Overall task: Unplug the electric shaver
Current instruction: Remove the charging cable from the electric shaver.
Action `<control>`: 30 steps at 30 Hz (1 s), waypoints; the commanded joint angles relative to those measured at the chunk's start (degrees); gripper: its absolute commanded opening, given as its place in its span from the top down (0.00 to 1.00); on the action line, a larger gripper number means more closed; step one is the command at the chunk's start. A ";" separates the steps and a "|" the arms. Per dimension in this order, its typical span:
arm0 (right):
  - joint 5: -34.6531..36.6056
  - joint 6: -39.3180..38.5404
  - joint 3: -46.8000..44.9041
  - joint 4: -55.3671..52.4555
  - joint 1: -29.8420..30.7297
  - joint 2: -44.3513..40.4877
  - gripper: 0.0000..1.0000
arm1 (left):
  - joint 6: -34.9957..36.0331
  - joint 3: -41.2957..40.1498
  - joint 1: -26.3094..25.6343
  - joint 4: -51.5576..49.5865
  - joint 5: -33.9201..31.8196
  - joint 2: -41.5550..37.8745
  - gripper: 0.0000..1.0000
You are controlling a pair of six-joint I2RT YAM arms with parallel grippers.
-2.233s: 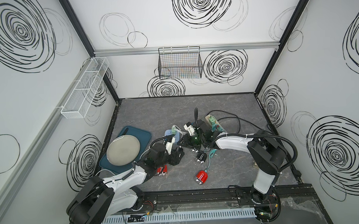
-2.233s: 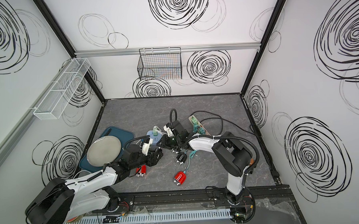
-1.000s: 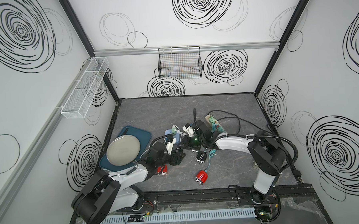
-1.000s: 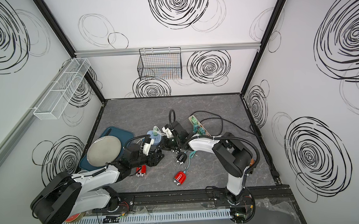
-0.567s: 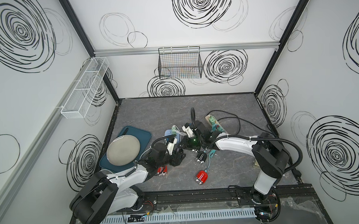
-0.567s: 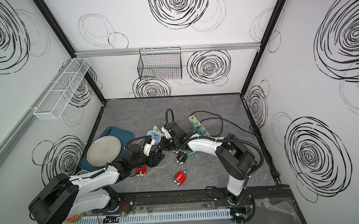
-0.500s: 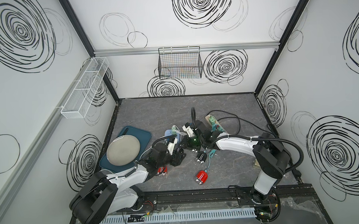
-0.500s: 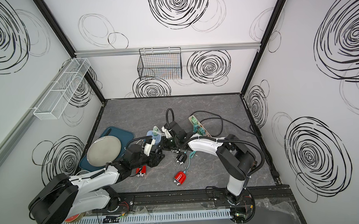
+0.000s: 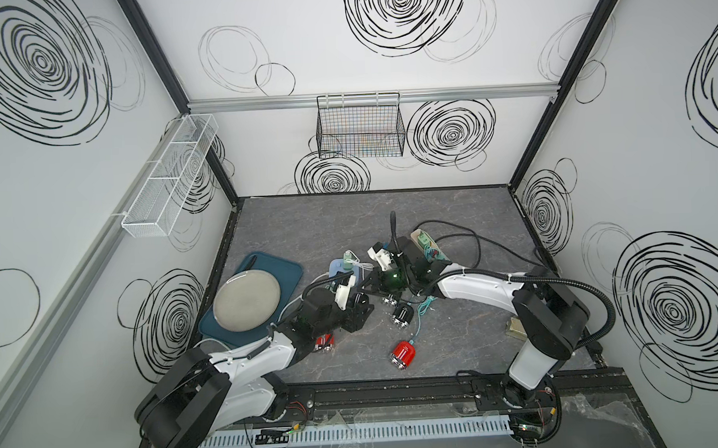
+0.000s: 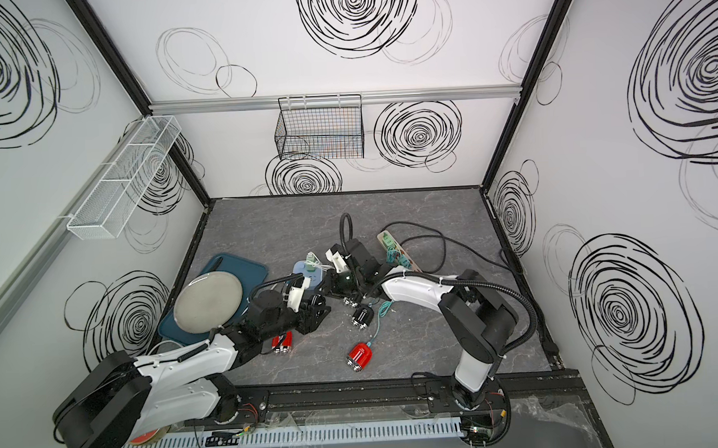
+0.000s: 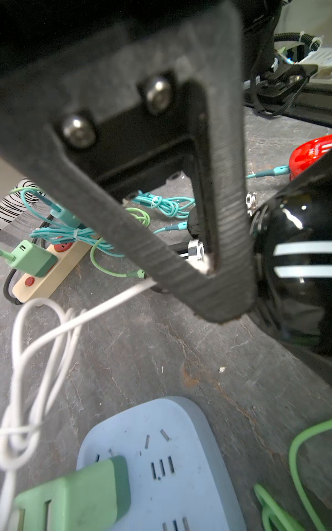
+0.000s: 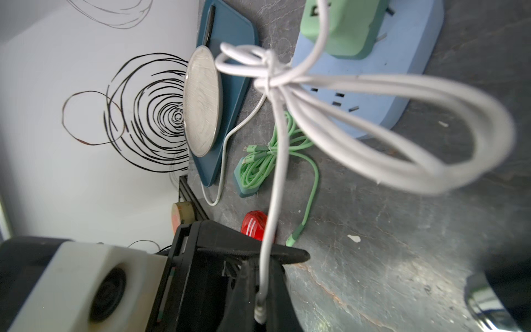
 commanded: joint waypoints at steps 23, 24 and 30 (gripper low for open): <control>11.36 -7.32 2.97 -4.53 -1.18 -6.23 1.00 | 0.14 -2.76 -0.21 -0.46 0.53 -0.04 0.67; 13.90 -8.11 3.35 -5.55 -0.59 -6.42 1.00 | 0.14 -2.71 -0.26 -0.53 0.38 0.14 0.67; 21.14 -9.79 2.46 -5.39 0.43 -8.41 1.00 | 0.55 -2.33 -1.07 -1.03 0.01 1.35 0.67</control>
